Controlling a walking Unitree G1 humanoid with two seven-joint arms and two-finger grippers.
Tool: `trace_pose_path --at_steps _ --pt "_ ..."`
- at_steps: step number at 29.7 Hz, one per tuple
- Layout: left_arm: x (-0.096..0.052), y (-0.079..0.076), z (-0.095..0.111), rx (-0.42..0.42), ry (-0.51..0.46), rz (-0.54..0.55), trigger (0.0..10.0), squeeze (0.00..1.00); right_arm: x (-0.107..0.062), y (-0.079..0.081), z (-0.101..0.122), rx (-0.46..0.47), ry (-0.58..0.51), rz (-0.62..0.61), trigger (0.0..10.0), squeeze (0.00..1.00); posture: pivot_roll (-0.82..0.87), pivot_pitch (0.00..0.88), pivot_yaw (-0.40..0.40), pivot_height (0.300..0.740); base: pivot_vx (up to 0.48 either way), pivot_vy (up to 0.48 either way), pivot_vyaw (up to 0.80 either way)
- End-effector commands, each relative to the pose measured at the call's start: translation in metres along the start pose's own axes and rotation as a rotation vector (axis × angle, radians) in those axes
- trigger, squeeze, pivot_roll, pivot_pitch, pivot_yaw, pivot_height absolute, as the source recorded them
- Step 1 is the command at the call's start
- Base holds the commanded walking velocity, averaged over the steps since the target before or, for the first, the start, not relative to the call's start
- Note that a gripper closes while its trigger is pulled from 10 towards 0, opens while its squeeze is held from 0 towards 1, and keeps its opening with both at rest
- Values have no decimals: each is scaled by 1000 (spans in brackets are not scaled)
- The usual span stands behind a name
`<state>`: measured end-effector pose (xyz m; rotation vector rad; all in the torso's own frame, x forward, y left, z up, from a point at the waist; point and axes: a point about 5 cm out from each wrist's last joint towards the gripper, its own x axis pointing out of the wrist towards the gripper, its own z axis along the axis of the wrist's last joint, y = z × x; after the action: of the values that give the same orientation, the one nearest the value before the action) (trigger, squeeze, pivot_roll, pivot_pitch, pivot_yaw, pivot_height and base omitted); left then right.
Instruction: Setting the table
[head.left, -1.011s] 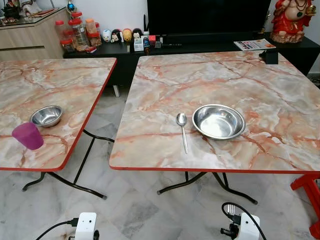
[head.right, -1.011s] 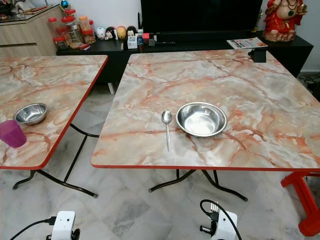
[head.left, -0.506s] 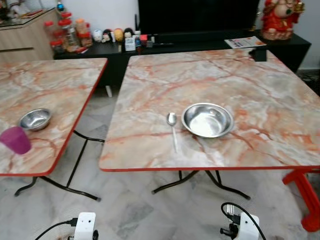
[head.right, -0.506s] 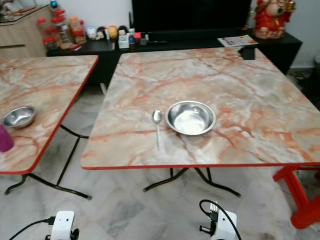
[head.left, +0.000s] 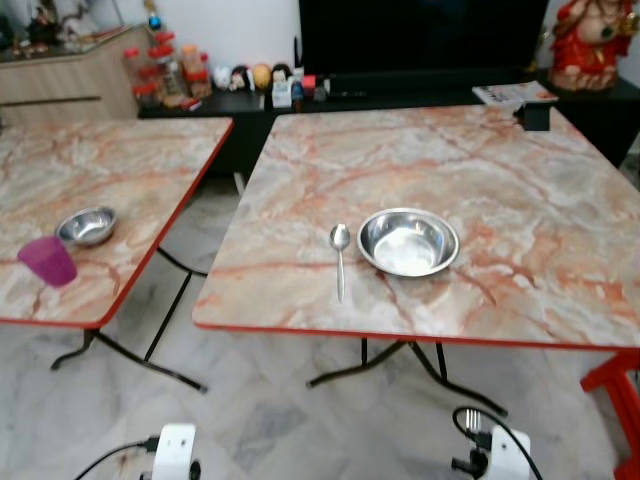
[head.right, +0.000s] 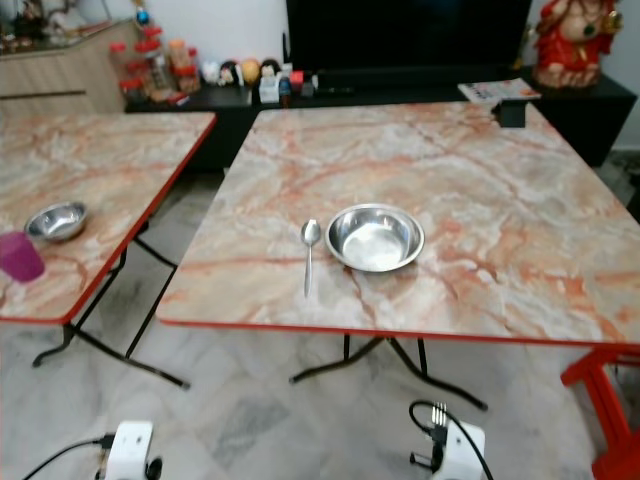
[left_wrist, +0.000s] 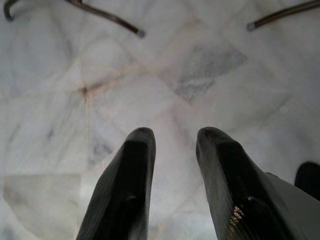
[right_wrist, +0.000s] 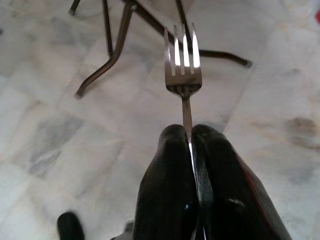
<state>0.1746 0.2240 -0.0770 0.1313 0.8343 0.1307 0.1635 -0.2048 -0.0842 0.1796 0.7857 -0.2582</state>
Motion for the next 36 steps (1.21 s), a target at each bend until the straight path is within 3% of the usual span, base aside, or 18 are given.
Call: trace_pose_path --at_steps 1,36 --pt "0 -3 -1 -5 7 0 10000 0 0 -4 1 -5 -2 -9 10000 0 -63 0 43 740 0 0 0" --pt "2 5 9 -3 -38 0 10000 0 2 3 5 -1 -26 0 10000 0 -61 0 48 740 0 0 0"
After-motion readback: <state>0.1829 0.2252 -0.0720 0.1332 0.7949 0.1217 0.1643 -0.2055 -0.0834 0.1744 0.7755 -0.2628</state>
